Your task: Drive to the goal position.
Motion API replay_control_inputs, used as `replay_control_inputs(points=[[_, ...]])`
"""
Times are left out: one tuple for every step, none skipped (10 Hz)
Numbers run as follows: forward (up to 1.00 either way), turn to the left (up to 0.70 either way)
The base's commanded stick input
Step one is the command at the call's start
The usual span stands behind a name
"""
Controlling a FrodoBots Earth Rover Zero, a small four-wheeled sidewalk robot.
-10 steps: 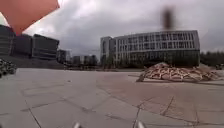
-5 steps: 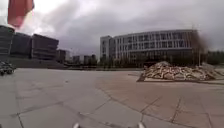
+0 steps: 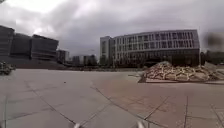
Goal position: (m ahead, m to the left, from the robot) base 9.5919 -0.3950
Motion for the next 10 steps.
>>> replay_control_inputs(points=[[0.45,0.00],[0.45,0.00],[0.45,0.00],[0.45,0.00],[0.45,0.00],[0.45,0.00],[0.45,0.00],[0.45,0.00],[0.45,0.00],[0.45,0.00]])
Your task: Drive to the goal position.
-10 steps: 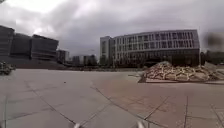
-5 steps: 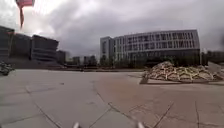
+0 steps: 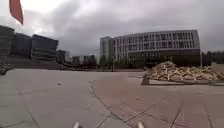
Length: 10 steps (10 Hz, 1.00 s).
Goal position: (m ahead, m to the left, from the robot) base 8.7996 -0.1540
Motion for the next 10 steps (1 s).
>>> replay_control_inputs(points=[[0.45,0.00],[0.45,0.00],[0.45,0.00],[0.45,0.00],[0.45,0.00],[0.45,0.00],[0.45,0.00],[0.45,0.00],[0.45,0.00],[0.45,-0.09]])
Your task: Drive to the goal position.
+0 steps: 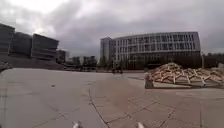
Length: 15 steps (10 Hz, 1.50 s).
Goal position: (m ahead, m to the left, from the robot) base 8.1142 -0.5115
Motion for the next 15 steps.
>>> replay_control_inputs(points=[[0.45,-0.20],[0.45,-0.27],[0.45,-0.27],[0.45,-0.27],[0.45,-0.27],[0.45,-0.27],[0.45,-0.27],[0.45,-0.26],[0.45,-0.22],[0.45,-0.09],[0.45,0.00],[0.45,0.00],[0.45,0.00],[0.45,0.00],[0.45,0.00]])
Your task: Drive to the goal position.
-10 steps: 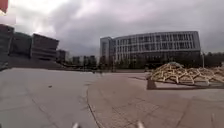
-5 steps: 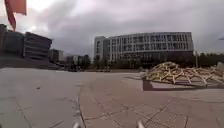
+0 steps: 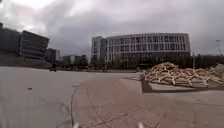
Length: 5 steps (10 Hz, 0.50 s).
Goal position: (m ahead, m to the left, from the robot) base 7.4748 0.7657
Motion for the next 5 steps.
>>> replay_control_inputs(points=[[0.45,0.00],[0.45,0.00],[0.45,0.00],[0.45,0.00],[0.45,0.00]])
